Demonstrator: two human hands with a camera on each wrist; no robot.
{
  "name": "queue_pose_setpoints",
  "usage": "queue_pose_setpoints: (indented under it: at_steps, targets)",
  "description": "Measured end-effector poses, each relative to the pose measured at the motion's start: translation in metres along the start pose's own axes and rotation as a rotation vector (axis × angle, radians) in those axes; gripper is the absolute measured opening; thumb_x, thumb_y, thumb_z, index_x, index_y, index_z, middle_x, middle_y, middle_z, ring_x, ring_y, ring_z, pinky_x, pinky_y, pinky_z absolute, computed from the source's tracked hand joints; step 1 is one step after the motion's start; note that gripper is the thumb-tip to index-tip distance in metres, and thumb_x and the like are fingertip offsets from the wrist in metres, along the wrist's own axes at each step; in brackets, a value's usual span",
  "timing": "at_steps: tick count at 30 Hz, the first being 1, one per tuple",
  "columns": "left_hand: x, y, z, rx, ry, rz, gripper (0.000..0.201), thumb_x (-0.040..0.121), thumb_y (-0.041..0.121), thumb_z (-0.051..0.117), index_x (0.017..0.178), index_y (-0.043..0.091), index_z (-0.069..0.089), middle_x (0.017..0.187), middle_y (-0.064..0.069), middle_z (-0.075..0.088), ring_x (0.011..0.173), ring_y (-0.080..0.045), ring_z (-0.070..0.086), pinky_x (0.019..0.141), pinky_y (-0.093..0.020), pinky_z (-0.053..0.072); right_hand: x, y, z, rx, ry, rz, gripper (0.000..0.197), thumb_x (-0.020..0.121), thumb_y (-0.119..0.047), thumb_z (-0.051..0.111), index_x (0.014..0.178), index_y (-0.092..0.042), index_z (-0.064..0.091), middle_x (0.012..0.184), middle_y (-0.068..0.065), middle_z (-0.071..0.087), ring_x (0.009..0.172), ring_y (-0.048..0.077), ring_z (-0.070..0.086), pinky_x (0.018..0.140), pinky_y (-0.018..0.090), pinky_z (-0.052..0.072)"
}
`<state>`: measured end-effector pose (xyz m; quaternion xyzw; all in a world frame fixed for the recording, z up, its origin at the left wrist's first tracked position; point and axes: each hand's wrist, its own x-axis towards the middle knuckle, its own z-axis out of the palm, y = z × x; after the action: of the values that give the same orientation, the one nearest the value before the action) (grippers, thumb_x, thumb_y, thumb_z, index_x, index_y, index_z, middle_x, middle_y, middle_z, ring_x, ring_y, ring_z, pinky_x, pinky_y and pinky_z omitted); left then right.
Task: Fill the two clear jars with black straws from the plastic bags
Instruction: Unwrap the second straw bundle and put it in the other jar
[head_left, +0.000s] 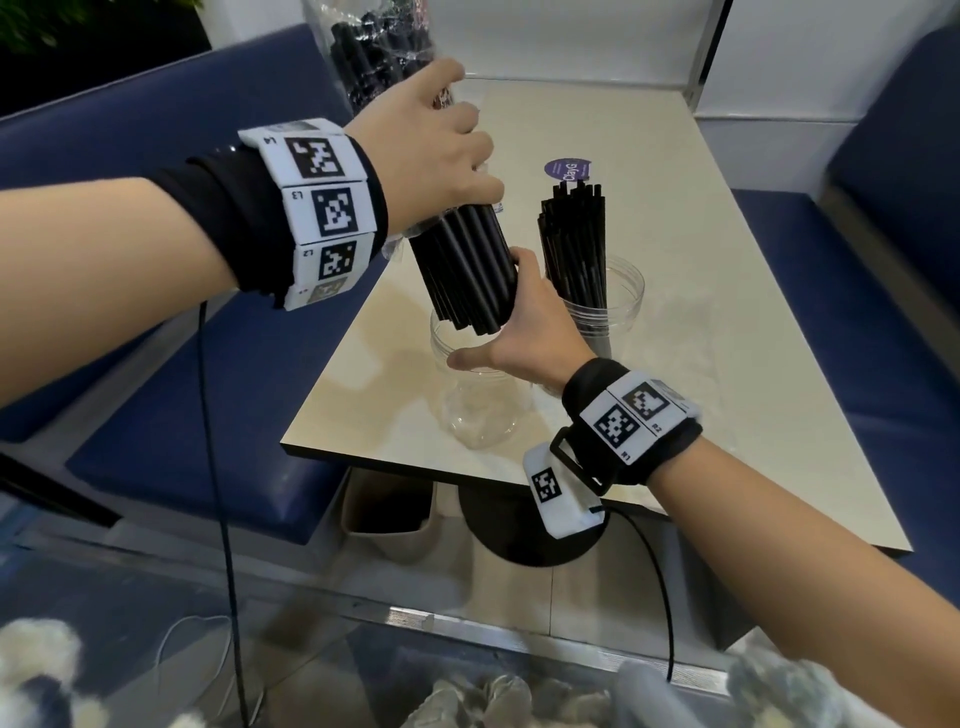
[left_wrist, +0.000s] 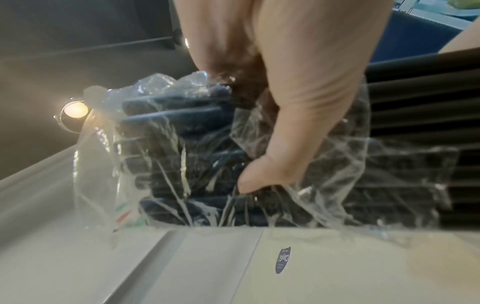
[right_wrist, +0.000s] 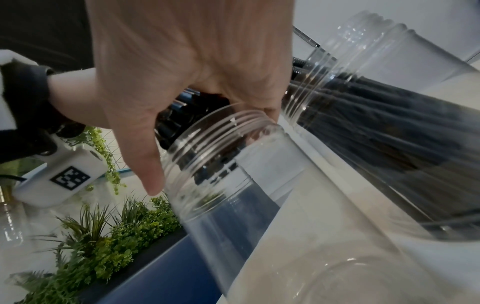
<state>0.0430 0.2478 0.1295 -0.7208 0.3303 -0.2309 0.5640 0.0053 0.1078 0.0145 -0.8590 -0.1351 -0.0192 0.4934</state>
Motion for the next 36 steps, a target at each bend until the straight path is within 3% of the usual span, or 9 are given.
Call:
queue_pose_setpoints:
  at_steps: [4,9,17,21,24,27,31,36]
  targets:
    - [-0.001,0.004,0.005,0.064,0.145,-0.033,0.043,0.084,0.001,0.023,0.097,0.029,0.054,0.079,0.005,0.058,0.081,-0.020,0.058,0.107,-0.044,0.040,-0.001,-0.001,-0.004,0.009,-0.016,0.028,0.105,0.044,-0.024,0.091,0.131,-0.016,0.033,0.111,-0.001,0.047,0.111,0.022,0.049,0.094,0.035,0.048]
    - [0.000,0.010,0.009,0.088,0.270,-0.015,0.036,0.083,0.003,0.039,0.100,0.031,0.051,0.084,0.006,0.058,0.088,-0.018,0.060,0.109,-0.044,0.038,0.001,-0.001,-0.001,-0.050,0.000,0.058,0.102,0.043,-0.032,0.090,0.128,-0.016,0.036,0.104,-0.007,0.042,0.114,0.020,0.037,0.099,0.044,0.042]
    - [0.001,0.019,0.017,0.087,0.518,-0.099,0.035,0.093,0.000,0.029,0.103,0.026,0.051,0.087,0.003,0.058,0.091,-0.020,0.060,0.109,-0.044,0.038,-0.002,0.002,0.004,-0.059,0.072,0.061,0.101,0.049,-0.032,0.087,0.131,-0.017,0.031,0.106,-0.004,0.038,0.116,0.023,0.035,0.103,0.047,0.037]
    - [-0.001,0.029,0.020,0.074,0.594,-0.124,0.031,0.093,0.000,0.033,0.104,0.024,0.050,0.093,0.001,0.061,0.097,-0.021,0.062,0.107,-0.043,0.026,0.000,0.001,0.007,-0.042,0.088,0.064,0.094,0.048,-0.030,0.087,0.125,-0.014,0.035,0.103,-0.005,0.040,0.107,0.019,0.034,0.097,0.044,0.043]
    - [-0.005,0.029,0.022,0.065,0.638,-0.131,0.028,0.094,0.003,0.036,0.105,0.024,0.050,0.095,0.001,0.062,0.100,-0.021,0.063,0.107,-0.042,0.025,0.003,-0.001,0.009,-0.056,0.090,0.052,0.089,0.045,-0.031,0.087,0.119,-0.014,0.039,0.104,-0.004,0.046,0.102,0.018,0.035,0.094,0.042,0.044]
    - [-0.007,0.029,0.023,0.057,0.653,-0.157,0.025,0.093,0.005,0.043,0.103,0.026,0.052,0.093,0.003,0.063,0.100,-0.019,0.064,0.106,-0.041,0.028,0.006,0.000,0.009,0.023,0.066,0.053,0.099,0.038,-0.034,0.090,0.120,-0.015,0.038,0.115,0.000,0.050,0.108,0.018,0.047,0.093,0.040,0.048]
    - [-0.006,0.029,0.024,0.044,0.661,-0.156,0.026,0.094,0.006,0.041,0.102,0.027,0.053,0.092,0.003,0.064,0.099,-0.018,0.065,0.106,-0.040,0.027,0.007,0.003,0.007,0.080,0.053,0.047,0.103,0.041,-0.030,0.093,0.124,-0.014,0.034,0.120,0.001,0.049,0.109,0.015,0.053,0.088,0.028,0.048]
    - [-0.008,0.029,0.028,0.028,0.658,-0.141,0.032,0.096,0.003,0.032,0.103,0.026,0.052,0.094,0.003,0.064,0.102,-0.018,0.064,0.107,-0.040,0.023,0.008,0.005,0.008,0.023,0.026,0.071,0.115,0.045,-0.040,0.090,0.136,-0.018,0.024,0.118,0.000,0.040,0.123,0.021,0.035,0.103,0.038,0.039]
